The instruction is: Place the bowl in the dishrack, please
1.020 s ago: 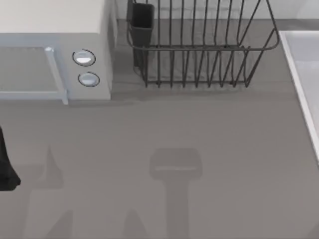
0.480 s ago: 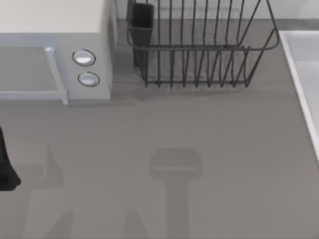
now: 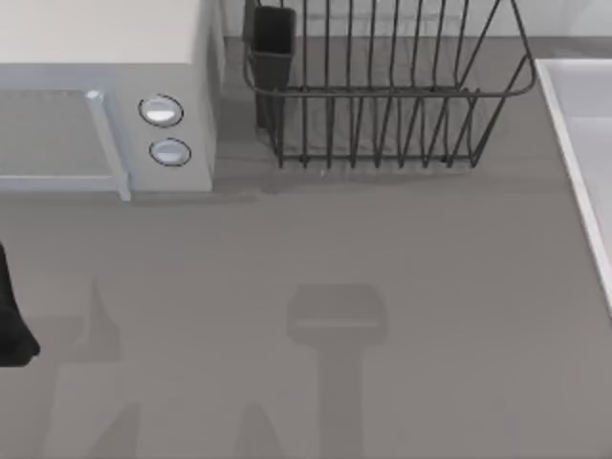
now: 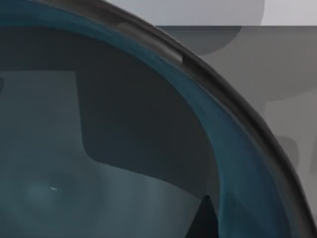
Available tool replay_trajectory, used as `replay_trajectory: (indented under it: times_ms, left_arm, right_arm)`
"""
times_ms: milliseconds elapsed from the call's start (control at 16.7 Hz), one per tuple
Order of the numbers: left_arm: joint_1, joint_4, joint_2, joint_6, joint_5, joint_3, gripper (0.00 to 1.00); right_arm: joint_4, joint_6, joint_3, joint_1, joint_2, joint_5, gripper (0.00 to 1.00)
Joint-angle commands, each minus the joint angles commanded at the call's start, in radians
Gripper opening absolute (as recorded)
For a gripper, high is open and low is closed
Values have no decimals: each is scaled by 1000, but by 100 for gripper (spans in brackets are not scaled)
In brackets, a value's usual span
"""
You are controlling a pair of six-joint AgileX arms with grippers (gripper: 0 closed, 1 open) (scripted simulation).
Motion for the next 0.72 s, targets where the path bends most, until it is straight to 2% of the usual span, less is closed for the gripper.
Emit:
replay_trajectory:
  times_ms: [180,720]
  left_arm:
    - [0,0,0,0,0,0,100]
    - [0,0,0,0,0,0,100]
  right_arm:
    - [0,0,0,0,0,0,2]
    - [0,0,0,1,-3,0,0]
